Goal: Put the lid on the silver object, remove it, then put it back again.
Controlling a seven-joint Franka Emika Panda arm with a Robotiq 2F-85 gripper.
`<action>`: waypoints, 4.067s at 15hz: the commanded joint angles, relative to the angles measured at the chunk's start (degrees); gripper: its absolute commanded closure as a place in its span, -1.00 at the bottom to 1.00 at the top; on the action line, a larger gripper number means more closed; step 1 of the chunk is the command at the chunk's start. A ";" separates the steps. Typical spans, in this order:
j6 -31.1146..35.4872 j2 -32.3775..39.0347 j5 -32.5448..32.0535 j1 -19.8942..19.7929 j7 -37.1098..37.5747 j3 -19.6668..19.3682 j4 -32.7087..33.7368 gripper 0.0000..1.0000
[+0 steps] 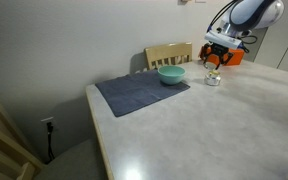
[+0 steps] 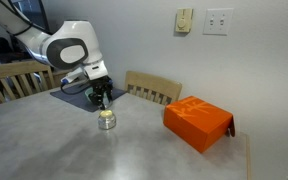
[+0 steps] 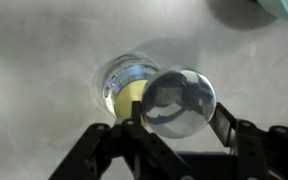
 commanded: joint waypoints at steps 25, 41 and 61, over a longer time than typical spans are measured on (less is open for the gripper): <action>-0.69 2.34 1.10 -1.67 -0.85 -0.78 0.18 0.12; -2.83 4.17 0.32 -0.56 -0.20 -0.74 2.80 0.12; -1.55 4.89 0.10 0.53 0.48 -0.63 0.31 0.12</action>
